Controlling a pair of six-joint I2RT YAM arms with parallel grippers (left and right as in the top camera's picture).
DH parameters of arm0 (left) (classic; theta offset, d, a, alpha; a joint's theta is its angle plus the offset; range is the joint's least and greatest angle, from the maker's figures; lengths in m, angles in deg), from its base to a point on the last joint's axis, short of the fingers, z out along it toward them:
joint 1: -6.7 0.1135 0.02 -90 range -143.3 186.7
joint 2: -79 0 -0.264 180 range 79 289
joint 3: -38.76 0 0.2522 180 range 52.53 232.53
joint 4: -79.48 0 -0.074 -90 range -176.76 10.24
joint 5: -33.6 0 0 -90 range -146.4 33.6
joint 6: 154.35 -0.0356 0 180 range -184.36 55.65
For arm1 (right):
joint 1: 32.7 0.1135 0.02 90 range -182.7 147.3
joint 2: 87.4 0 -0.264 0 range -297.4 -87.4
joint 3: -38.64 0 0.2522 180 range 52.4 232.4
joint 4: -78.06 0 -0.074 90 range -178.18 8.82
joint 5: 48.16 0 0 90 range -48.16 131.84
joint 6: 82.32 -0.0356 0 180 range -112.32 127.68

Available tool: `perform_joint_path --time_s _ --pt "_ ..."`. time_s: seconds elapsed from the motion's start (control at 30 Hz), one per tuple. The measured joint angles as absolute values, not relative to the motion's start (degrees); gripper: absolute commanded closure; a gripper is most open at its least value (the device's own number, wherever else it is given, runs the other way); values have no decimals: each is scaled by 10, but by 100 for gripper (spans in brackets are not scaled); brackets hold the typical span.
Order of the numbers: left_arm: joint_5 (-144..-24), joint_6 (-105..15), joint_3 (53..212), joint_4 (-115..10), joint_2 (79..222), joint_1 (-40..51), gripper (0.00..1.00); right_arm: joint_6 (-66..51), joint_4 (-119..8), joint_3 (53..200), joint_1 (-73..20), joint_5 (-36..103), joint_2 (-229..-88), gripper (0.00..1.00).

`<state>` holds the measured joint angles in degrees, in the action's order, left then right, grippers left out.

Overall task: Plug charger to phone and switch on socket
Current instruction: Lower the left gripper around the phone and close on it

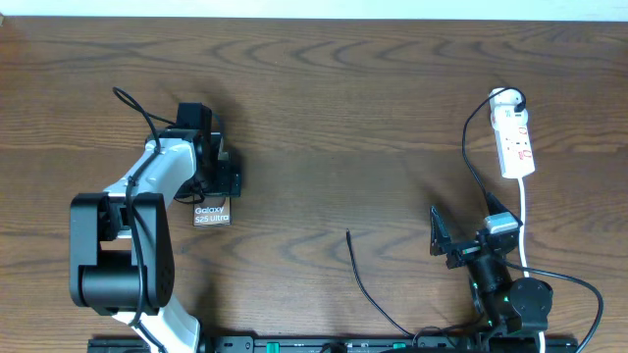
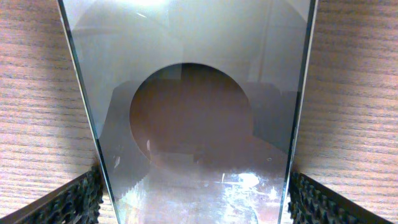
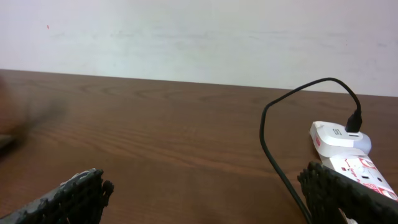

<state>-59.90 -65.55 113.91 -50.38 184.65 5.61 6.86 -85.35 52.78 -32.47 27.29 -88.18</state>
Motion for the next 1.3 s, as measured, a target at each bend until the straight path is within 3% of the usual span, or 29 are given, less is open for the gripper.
perform_joint_path --time_s 0.53,0.83,1.3 --pt "-599 -657 1139 -504 1846 56 8 69 -853 528 -325 273 -882 1" --pt "-599 -657 1137 -506 1845 57 21 69 -853 528 -325 273 -882 1" --pt "-599 -657 1136 -506 1844 57 23 69 -853 528 -325 273 -882 1"
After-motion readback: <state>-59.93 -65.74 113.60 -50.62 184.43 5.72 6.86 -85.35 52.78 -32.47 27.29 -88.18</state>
